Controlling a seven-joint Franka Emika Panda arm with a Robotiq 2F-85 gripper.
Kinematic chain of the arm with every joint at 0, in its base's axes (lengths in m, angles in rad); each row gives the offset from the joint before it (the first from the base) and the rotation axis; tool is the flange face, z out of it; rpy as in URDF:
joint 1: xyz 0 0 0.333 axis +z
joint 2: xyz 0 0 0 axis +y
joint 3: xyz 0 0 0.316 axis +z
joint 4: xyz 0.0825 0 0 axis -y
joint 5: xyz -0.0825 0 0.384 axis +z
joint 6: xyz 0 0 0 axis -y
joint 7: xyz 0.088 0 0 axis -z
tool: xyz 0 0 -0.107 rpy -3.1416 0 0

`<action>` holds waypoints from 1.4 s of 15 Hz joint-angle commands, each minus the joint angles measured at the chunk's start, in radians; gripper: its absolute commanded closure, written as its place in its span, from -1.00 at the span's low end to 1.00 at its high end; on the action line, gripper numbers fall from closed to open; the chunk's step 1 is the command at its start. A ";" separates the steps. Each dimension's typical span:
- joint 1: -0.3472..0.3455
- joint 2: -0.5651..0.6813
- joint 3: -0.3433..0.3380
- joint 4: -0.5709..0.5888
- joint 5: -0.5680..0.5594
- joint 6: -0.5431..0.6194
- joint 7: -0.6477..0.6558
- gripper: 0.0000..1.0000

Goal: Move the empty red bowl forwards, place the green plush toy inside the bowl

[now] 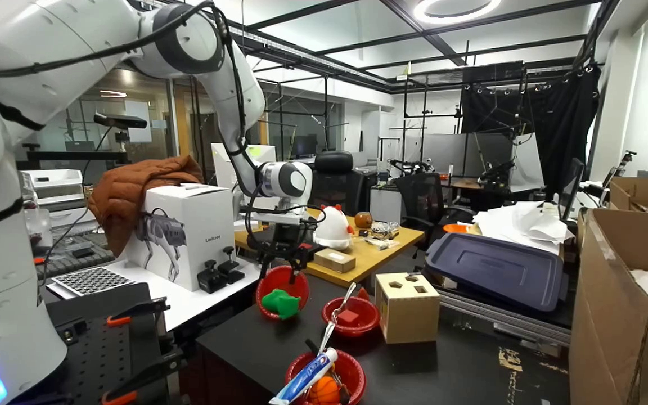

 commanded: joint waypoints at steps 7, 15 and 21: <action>-0.082 -0.219 0.072 -0.209 0.129 0.114 0.030 -1.00; -0.114 -0.219 0.115 -0.253 0.314 0.333 0.038 -1.00; -0.109 -0.207 0.125 -0.284 0.464 0.557 0.166 -1.00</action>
